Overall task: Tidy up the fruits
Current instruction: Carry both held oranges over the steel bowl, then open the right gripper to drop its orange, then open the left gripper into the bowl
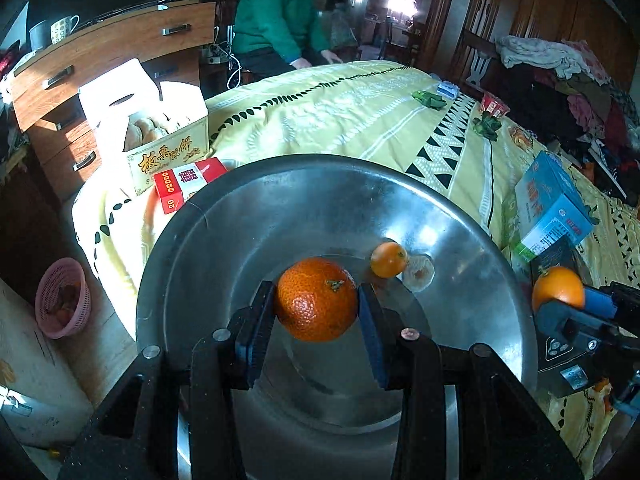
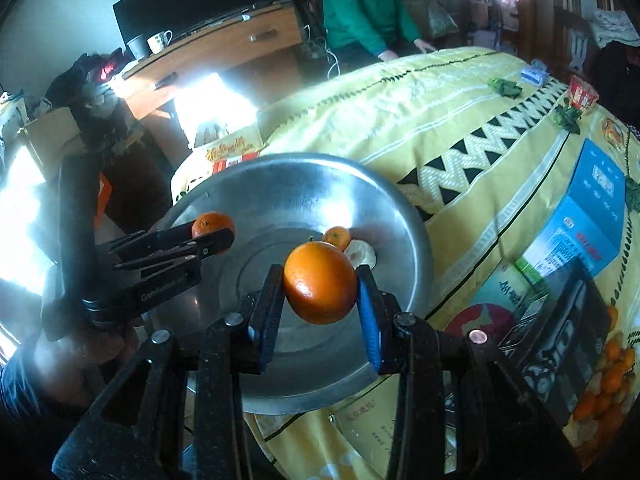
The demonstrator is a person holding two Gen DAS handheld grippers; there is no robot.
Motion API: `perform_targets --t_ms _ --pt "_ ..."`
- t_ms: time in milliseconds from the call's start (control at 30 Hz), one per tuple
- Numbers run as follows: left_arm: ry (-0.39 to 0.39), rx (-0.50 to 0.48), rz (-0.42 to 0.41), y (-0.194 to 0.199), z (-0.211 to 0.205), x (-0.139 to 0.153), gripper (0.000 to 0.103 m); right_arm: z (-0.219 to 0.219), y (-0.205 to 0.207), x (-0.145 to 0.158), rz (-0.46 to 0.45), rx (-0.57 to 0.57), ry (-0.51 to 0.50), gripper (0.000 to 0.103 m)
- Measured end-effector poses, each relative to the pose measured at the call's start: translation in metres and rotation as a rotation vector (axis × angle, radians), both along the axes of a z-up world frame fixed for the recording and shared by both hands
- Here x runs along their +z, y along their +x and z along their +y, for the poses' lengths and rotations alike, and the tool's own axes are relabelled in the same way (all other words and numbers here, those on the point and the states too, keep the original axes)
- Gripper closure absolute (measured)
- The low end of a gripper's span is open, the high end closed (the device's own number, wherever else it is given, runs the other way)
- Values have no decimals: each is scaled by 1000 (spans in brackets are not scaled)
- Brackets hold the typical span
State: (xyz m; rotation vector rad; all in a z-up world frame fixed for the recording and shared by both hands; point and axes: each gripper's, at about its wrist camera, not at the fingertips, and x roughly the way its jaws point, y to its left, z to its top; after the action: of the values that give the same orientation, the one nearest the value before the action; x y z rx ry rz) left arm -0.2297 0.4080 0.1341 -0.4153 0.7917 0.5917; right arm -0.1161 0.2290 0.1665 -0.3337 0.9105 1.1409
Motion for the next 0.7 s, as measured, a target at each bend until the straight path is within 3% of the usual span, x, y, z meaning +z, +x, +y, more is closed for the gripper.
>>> perform_targets --t_ms 700 --pt "-22 -21 14 0 -2 -14 60 18 -8 -25 47 3 -69 67"
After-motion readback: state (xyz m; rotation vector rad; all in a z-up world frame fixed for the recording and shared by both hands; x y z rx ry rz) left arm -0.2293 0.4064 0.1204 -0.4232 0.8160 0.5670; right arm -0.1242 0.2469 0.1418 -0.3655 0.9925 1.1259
